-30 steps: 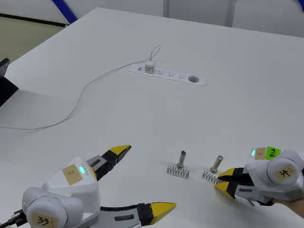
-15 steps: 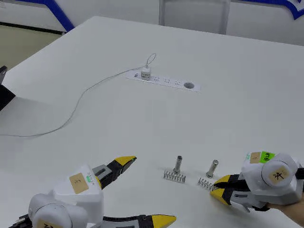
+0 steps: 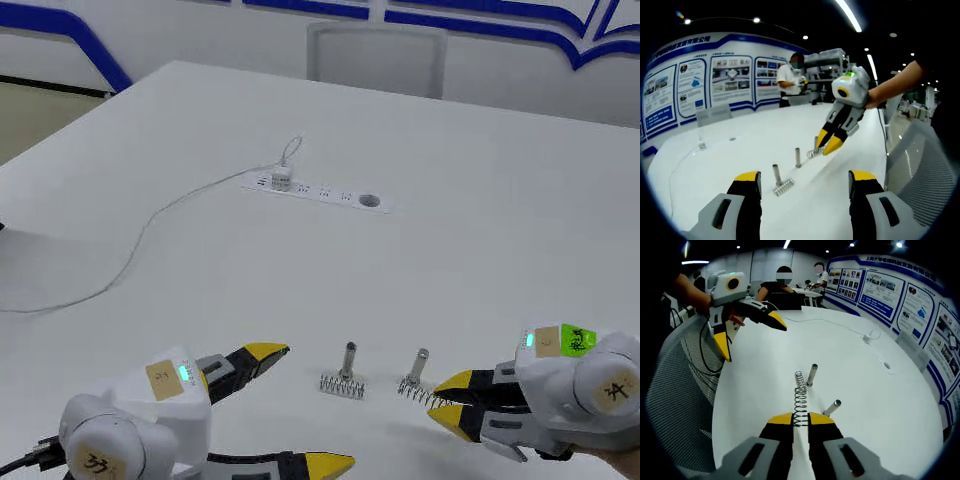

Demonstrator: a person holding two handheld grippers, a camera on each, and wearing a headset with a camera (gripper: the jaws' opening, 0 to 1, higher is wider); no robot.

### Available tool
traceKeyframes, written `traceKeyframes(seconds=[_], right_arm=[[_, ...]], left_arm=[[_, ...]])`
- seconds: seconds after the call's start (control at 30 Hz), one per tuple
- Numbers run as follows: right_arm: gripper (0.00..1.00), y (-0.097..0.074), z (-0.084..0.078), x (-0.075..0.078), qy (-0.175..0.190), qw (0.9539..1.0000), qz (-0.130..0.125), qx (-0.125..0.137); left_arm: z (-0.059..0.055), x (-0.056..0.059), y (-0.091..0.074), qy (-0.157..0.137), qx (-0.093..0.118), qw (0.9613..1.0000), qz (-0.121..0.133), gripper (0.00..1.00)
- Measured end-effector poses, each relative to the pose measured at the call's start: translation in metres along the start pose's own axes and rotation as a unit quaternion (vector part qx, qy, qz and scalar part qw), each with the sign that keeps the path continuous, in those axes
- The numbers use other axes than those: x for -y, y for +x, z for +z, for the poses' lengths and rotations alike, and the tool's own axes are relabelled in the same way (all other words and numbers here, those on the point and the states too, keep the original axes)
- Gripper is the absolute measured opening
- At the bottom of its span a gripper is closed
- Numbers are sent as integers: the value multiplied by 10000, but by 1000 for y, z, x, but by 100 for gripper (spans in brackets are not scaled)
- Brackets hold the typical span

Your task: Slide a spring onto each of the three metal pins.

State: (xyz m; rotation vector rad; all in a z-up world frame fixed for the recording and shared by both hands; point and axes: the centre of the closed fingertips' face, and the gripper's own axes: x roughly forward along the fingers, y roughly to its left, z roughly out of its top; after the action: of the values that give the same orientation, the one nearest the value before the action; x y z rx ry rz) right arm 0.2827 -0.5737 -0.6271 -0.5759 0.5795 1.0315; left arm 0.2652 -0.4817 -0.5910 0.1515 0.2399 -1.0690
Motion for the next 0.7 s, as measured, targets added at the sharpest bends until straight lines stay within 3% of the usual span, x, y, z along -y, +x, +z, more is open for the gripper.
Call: traceKeyframes(seconds=[0.13,0.23,0.37,0.57,0.7], right_arm=[[11,-15,16,-8,-428,9990,60,146],[11,-25,27,-15,-540,9981,111,274],[11,-32,37,-25,-832,9960,173,274],[11,-33,41,-38,-1171,9924,294,249],[11,-33,42,-41,-1288,9908,337,238]], left_arm=[[16,9,12,194,66,9995,-237,67],[26,15,19,283,124,9989,-341,65],[37,27,26,339,225,9975,-575,60],[42,37,32,523,205,9953,-786,53],[38,44,32,690,84,9926,-992,39]])
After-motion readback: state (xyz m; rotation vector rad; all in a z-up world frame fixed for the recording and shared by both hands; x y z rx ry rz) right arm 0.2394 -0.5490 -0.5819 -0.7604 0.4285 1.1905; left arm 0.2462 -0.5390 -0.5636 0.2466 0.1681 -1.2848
